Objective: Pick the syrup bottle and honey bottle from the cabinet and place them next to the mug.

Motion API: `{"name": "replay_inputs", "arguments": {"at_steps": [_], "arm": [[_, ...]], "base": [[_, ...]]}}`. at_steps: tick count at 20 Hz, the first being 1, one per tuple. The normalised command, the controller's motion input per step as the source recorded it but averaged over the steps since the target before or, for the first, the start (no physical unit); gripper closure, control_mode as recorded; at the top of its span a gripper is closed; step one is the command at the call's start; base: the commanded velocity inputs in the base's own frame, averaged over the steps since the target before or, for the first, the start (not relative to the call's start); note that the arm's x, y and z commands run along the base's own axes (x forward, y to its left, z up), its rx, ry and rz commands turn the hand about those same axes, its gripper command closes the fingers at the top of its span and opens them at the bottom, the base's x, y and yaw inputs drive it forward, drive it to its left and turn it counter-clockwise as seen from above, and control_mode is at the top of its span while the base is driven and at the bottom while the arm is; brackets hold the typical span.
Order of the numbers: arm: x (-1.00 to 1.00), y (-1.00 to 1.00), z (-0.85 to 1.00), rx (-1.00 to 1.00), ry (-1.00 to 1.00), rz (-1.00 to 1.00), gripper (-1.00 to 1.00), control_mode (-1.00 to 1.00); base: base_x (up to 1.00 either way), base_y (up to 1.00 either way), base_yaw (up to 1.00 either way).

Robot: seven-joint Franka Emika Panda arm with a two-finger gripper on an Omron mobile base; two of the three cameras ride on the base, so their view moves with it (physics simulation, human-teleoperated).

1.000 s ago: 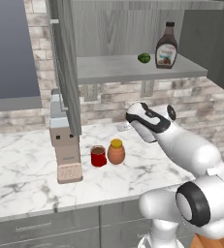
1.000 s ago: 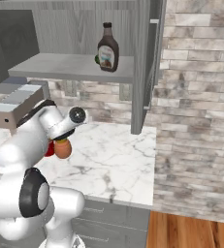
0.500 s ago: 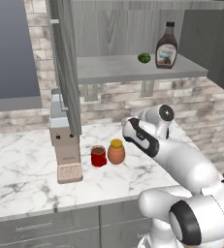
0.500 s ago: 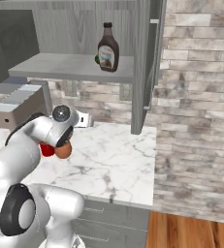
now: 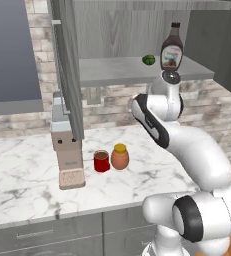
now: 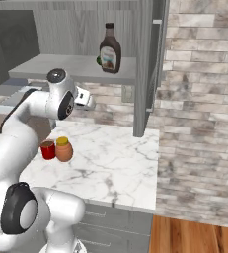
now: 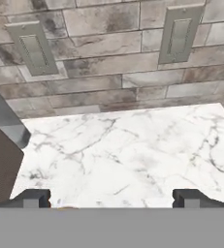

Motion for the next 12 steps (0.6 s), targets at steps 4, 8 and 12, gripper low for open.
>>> {"name": "replay_inputs", "arguments": {"at_steps": [4, 8, 12], "arm": [[-0.60, -0.30, 0.42, 0.02, 0.00, 0.00, -1.00, -1.00], [-0.56, -0.10, 0.47, 0.04, -0.06, 0.00, -1.00, -1.00], [-0.15, -0.01, 0.72, 0.00, -0.04, 0.00, -1.00, -1.00]], "base": [[0.00, 0.00, 0.00], [0.00, 0.00, 0.00], [0.00, 0.00, 0.00]]}}
